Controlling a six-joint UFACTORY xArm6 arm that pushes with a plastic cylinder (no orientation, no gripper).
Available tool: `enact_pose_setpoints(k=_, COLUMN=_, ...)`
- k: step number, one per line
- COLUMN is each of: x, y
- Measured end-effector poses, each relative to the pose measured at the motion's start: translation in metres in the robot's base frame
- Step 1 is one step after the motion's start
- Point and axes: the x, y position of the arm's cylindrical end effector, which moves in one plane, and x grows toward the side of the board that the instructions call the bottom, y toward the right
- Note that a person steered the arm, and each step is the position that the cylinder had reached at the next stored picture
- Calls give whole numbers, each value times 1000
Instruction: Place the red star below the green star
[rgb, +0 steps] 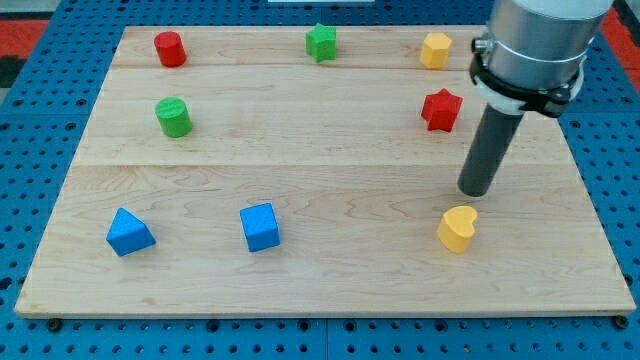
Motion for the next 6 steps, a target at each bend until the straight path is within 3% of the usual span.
enact_pose_setpoints(k=1, x=-4, y=5)
enact_pose_setpoints(k=2, x=-40, y=53)
enact_pose_setpoints(k=3, x=-105, y=108)
enact_pose_setpoints(k=4, x=-127, y=80)
enact_pose_setpoints(k=5, x=-102, y=3)
enact_pose_setpoints(k=6, x=-133, y=-77)
